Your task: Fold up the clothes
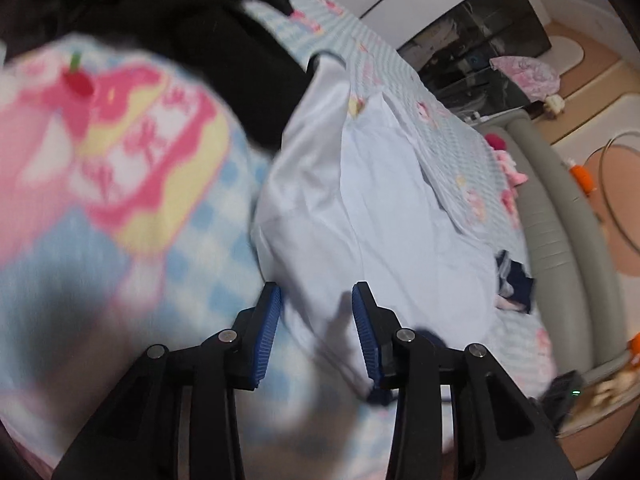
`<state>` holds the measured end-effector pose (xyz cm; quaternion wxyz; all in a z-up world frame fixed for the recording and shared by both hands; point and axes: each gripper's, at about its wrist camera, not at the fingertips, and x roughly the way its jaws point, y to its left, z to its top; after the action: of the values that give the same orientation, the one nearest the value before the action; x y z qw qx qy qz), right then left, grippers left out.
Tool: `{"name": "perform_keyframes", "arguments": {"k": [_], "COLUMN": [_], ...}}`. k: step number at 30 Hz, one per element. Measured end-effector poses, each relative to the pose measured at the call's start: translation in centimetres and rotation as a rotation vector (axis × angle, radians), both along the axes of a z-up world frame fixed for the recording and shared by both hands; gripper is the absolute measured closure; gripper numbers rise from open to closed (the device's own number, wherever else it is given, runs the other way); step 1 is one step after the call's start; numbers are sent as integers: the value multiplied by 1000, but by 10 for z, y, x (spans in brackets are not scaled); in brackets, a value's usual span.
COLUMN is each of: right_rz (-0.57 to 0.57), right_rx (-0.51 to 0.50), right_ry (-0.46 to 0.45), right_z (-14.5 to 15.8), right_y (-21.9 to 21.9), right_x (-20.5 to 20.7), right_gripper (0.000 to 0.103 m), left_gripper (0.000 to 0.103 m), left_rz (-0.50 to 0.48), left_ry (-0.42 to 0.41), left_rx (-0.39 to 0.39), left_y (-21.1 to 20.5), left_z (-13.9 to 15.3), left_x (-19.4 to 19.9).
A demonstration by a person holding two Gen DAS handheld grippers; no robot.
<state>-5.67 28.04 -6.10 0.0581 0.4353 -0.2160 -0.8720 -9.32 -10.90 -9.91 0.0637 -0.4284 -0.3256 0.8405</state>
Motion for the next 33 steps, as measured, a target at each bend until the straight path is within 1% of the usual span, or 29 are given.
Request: {"name": "perform_keyframes", "arguments": {"k": [2,3,4,5,6,7,8,9,10,11,12,13,14,15,17,20,21,22,23,24,26,27,28,30,31,33], "right_rz": [-31,-40,-44,-51,-52,-45,-30,-8,11,16,23,34,43,46,44,28,23,23,24,25,28,30,31,34,32,4], "right_rx": [87,110,101,88,86,92,100,105,124,166,206,242,271,276,251,198,186,174,132,90,6,-36,-78,-161,-191,-174], "right_ry": [-32,-49,-54,-49,-43,-39,-41,-50,-59,-55,-50,-44,-37,-33,-38,-45,-46,-43,-34,-26,-8,1,9,27,29,-6], "right_z": [-6,-9,-12,-12,-11,-10,-11,-14,-17,-17,-16,-16,-15,-14,-16,-18,-18,-18,-17,-16,-14,-12,-11,-9,-9,-15], "right_y": [0,0,1,3,3,2,-1,-5,-10,-17,-23,-29,-33,-32,-26,-17,-15,-15,-11,-7,0,4,8,15,18,19], "right_x": [-8,-9,-8,-7,-6,-7,-9,-12,-13,-13,-12,-12,-11,-8,-6,-6,-6,-7,-6,-4,-2,0,1,4,4,1], "right_gripper": [40,40,40,40,40,40,35,31,31,31,31,31,31,31,31,31,31,31,31,31,34,35,35,35,35,36], "left_gripper": [66,66,66,66,66,65,65,68,84,89,92,96,96,98,99,100,102,102,102,102,100,93,76,55,55,55], "left_rz": [36,44,41,26,-3,-31,-56,-81,-95,-100,-103,-100,-96,-91,-79,-72,-64,-51,-37,-28,-21,-19,-18,-16,-17,-7], "left_ry": [0,-2,-8,-15,-22,-29,-38,-47,-47,-34,-17,2,22,34,26,-43,-59,-63,-67,-63,-41,-42,-42,-43,-41,-43], "left_rx": [-46,-52,-39,-9,38,68,78,89,64,5,-24,-28,-31,-43,-80,-97,-95,-86,-76,-48,44,79,114,172,180,153], "left_y": [-3,-7,-13,-17,-17,-14,-8,-2,4,11,14,14,13,11,8,6,4,1,-2,-7,-20,-22,-23,-25,-22,-17], "left_z": [2,2,1,-1,-5,-9,-13,-17,-17,-13,-7,0,7,13,20,12,9,8,8,6,2,-1,-5,-11,-13,-14], "left_x": [-6,-7,-5,-4,-5,-6,-7,-8,-8,-7,-4,0,5,11,20,29,31,33,34,36,36,33,30,23,18,9]}}
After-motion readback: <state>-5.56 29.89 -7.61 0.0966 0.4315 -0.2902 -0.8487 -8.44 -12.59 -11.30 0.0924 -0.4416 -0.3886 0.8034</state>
